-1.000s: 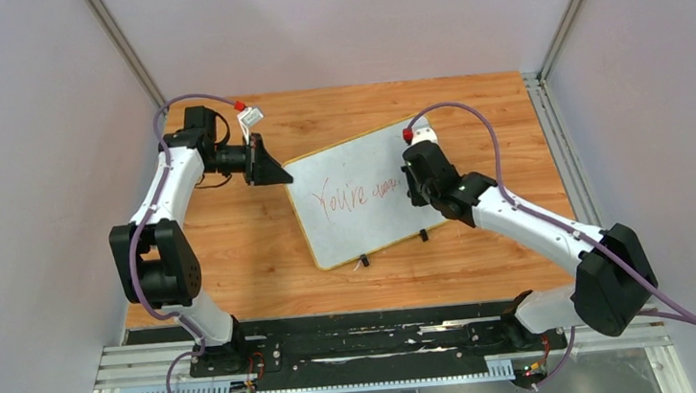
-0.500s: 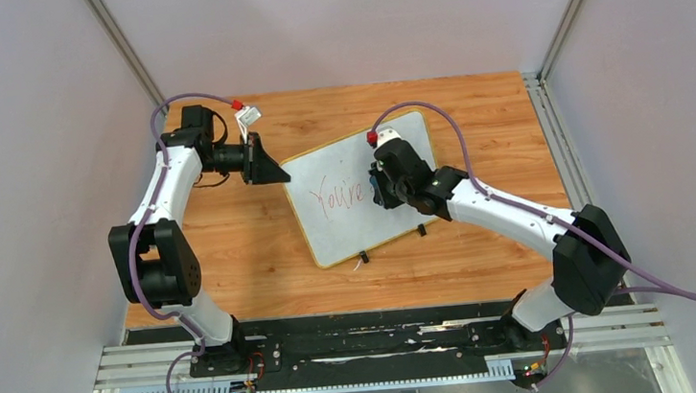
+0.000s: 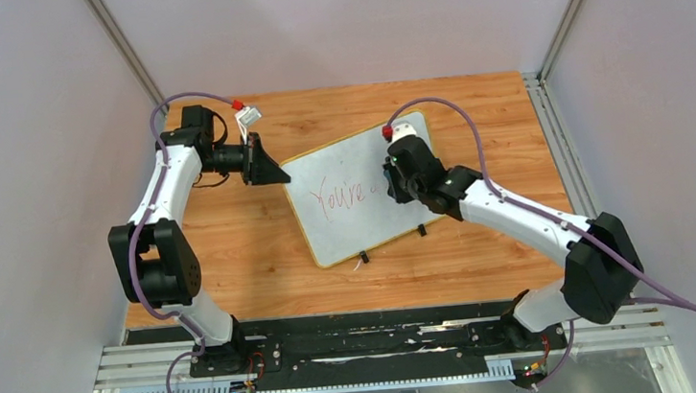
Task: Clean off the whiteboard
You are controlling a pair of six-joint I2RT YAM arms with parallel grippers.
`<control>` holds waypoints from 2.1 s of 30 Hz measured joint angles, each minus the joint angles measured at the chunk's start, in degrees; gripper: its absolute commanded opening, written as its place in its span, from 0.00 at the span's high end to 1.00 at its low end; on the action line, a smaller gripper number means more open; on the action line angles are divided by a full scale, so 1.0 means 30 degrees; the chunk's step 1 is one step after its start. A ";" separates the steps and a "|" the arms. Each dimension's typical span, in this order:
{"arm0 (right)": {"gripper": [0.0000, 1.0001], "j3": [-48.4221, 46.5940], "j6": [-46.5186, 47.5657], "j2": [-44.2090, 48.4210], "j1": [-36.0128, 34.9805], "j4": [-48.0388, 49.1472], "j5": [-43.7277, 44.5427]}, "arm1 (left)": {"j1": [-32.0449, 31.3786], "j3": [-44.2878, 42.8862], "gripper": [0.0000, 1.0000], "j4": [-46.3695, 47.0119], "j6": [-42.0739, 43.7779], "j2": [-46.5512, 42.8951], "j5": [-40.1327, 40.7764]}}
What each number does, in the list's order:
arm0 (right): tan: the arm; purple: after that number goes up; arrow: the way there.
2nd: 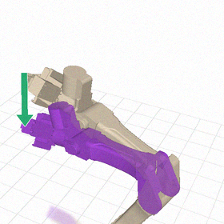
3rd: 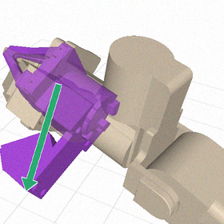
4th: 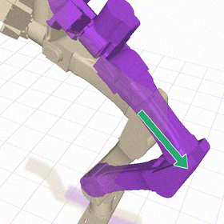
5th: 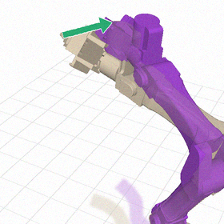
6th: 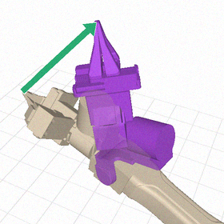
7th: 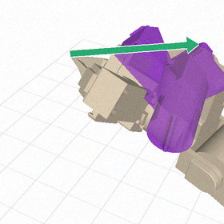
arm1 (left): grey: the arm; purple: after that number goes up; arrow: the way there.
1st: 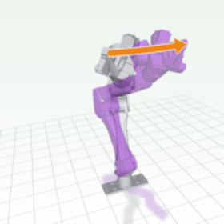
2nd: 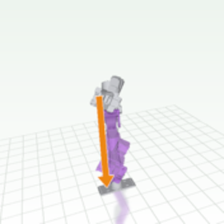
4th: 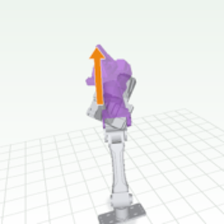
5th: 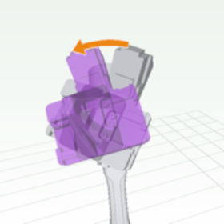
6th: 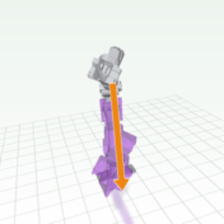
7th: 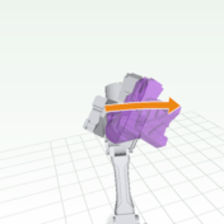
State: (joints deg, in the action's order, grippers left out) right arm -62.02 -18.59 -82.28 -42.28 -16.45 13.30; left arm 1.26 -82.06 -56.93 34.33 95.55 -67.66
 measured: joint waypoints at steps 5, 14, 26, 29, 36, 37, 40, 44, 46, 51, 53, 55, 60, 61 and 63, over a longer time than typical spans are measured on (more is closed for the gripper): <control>0.99 0.0678 0.0306 0.1253 0.1464 -0.0087 0.0962 | 0.0000 -0.0051 1.00 -0.0211 0.0328 0.0015 -0.0044; 0.99 0.0867 0.0532 0.1559 0.1792 -0.0029 0.0729 | 0.0000 -0.0109 1.00 -0.0255 0.0481 0.0138 -0.0124; 0.99 0.0459 -0.0189 -0.0240 -0.1093 0.0379 0.0401 | 0.0007 -0.0146 1.00 -0.0372 0.0466 0.0189 -0.0102; 0.99 -0.0270 -0.0350 -0.0940 -0.2047 0.0386 0.0248 | 0.0007 -0.0146 1.00 -0.0372 0.0466 0.0189 -0.0073; 0.99 -0.1698 -0.0393 -0.2368 -0.3359 0.0444 -0.0131 | 0.0007 -0.0146 1.00 -0.0372 0.0474 0.0189 -0.0095; 0.99 -0.1698 -0.0408 -0.2368 -0.3359 0.0437 -0.0124 | 0.0007 -0.0146 1.00 -0.0379 0.0474 0.0189 -0.0102; 0.99 -0.1647 -0.0532 -0.2251 -0.3257 0.0393 -0.0146 | 0.0007 -0.0146 1.00 -0.0372 0.0481 0.0189 -0.0109; 0.99 -0.0823 -0.0729 -0.1428 -0.2375 0.0364 -0.0087 | 0.0007 -0.0146 1.00 -0.0364 0.0481 0.0189 -0.0124; 0.99 -0.0284 -0.0729 -0.0758 -0.1494 0.0197 -0.0022 | 0.0007 -0.0146 1.00 -0.0364 0.0481 0.0189 -0.0124; 0.99 0.0663 -0.0597 0.0656 0.0481 -0.0255 0.0495 | 0.0007 -0.0146 1.00 -0.0372 0.0481 0.0189 -0.0131; 0.99 0.1013 -0.0452 0.1093 0.1064 -0.0444 0.0634 | 0.0007 -0.0146 1.00 -0.0379 0.0481 0.0189 -0.0138; 0.99 0.1202 -0.0313 0.1239 0.1413 -0.0525 0.0641 | 0.0007 -0.0146 1.00 -0.0379 0.0481 0.0189 -0.0138; 0.99 0.1231 -0.0262 0.0962 0.1319 -0.0437 0.0160 | 0.0007 -0.0146 1.00 -0.0379 0.0474 0.0189 -0.0124; 0.99 0.1217 -0.0262 0.0809 0.1180 -0.0372 0.0153 | 0.0007 -0.0146 1.00 -0.0379 0.0459 0.0189 -0.0131; 0.99 0.1035 -0.0262 0.0430 0.0736 -0.0386 0.0168 | 0.0007 -0.0146 1.00 -0.0423 0.0430 0.0189 -0.0117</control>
State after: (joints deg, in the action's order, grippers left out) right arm -58.92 -19.38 -80.99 -40.07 -17.61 13.80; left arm 1.28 -82.50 -58.19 35.62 96.12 -68.01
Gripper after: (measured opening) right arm 0.090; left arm 0.053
